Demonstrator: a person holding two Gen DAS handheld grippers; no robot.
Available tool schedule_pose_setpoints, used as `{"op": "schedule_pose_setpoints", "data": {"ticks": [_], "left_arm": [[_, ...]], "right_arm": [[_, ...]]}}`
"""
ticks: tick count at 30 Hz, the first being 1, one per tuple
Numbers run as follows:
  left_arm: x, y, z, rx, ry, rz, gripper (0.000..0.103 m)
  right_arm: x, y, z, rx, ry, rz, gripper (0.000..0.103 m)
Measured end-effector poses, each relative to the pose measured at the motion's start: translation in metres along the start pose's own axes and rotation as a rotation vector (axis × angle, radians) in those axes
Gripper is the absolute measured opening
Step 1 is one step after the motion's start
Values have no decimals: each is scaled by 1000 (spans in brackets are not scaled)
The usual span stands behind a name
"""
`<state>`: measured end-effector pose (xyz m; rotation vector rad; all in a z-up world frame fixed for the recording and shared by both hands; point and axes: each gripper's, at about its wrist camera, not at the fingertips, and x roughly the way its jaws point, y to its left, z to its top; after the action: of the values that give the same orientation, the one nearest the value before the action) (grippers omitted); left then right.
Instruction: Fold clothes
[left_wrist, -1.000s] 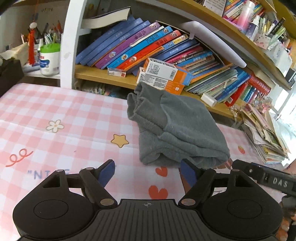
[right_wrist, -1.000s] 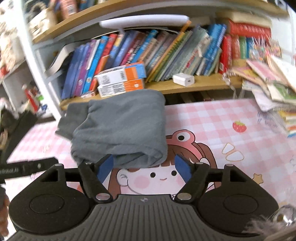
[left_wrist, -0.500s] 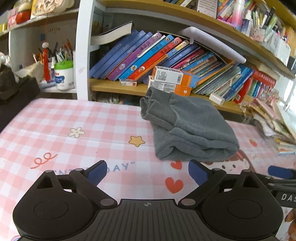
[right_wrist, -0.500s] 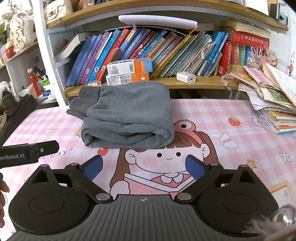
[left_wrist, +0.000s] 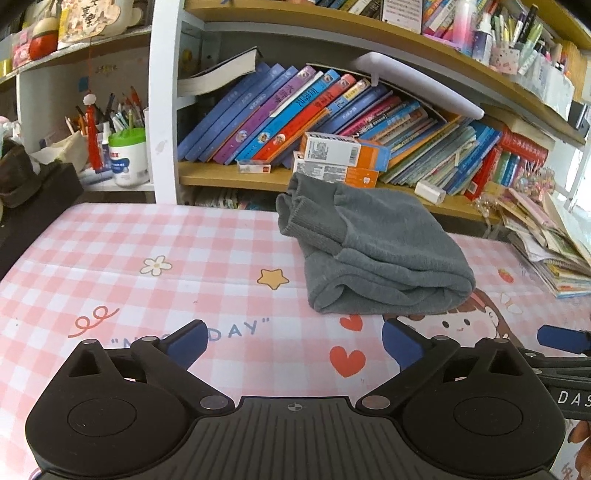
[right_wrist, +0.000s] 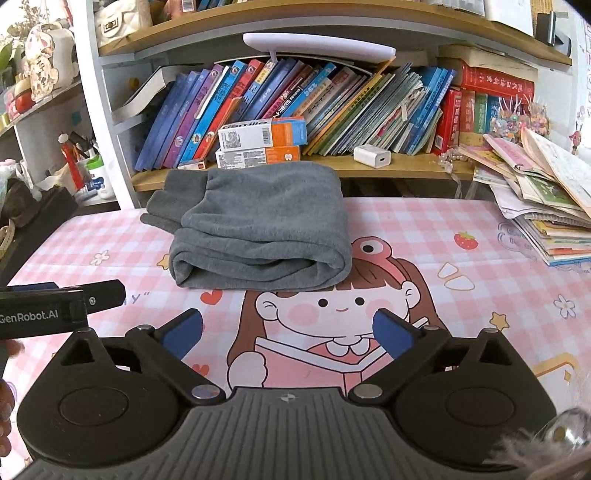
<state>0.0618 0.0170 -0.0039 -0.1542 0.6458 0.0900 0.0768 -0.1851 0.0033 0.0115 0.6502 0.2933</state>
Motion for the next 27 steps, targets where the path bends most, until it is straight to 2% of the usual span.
{"op": "schedule_pose_setpoints", "data": {"ticks": [13,27], "left_arm": [[-1,0,-1,4,-21,7,103],[1,1,-1,3,-5,2,103]], "right_arm": [[1,2,-1,1,8,-3,100],[5,1,1,1,16,-2,100]]}}
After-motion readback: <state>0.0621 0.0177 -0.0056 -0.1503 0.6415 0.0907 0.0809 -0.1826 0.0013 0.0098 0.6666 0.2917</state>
